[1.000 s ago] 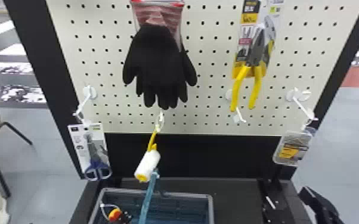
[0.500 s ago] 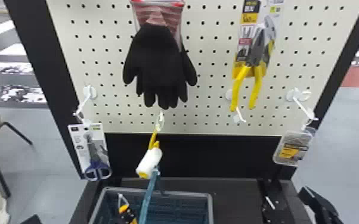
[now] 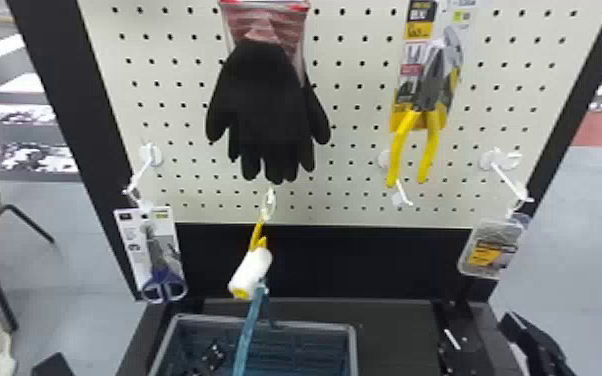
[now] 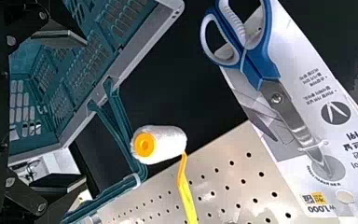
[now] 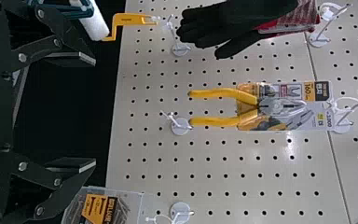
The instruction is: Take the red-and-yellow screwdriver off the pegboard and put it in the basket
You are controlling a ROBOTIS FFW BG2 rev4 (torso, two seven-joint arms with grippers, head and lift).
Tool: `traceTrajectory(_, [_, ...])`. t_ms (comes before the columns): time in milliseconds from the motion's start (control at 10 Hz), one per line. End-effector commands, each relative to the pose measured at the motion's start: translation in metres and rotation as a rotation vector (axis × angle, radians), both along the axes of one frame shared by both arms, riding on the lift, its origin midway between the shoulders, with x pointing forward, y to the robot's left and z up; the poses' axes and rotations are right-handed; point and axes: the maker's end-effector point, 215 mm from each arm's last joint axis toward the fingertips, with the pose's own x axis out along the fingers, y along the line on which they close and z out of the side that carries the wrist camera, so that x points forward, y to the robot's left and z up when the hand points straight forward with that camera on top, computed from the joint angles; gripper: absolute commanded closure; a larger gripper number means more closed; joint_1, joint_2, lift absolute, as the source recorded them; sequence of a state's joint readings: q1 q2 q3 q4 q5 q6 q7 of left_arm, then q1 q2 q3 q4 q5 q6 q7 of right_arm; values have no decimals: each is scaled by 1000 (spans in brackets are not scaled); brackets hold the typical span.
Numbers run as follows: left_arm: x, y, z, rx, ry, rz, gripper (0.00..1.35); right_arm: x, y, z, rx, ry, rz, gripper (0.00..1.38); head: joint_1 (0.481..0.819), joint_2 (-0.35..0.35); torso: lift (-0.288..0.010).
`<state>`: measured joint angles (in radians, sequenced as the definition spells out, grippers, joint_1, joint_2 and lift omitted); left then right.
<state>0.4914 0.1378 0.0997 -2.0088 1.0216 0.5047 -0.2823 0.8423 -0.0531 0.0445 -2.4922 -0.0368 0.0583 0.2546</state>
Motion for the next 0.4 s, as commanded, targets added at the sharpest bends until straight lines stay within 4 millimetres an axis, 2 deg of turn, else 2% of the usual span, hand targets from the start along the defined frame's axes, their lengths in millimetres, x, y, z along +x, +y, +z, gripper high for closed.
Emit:
traceTrajectory(0, [1,0,1,-1,-1,1,268,0,0,-1,-2,1,0,496,549,0,-100])
traceTrajectory(300, [0,4,8,28,0,12,268,0,0,-1,0,1,0,496,549,0,-100])
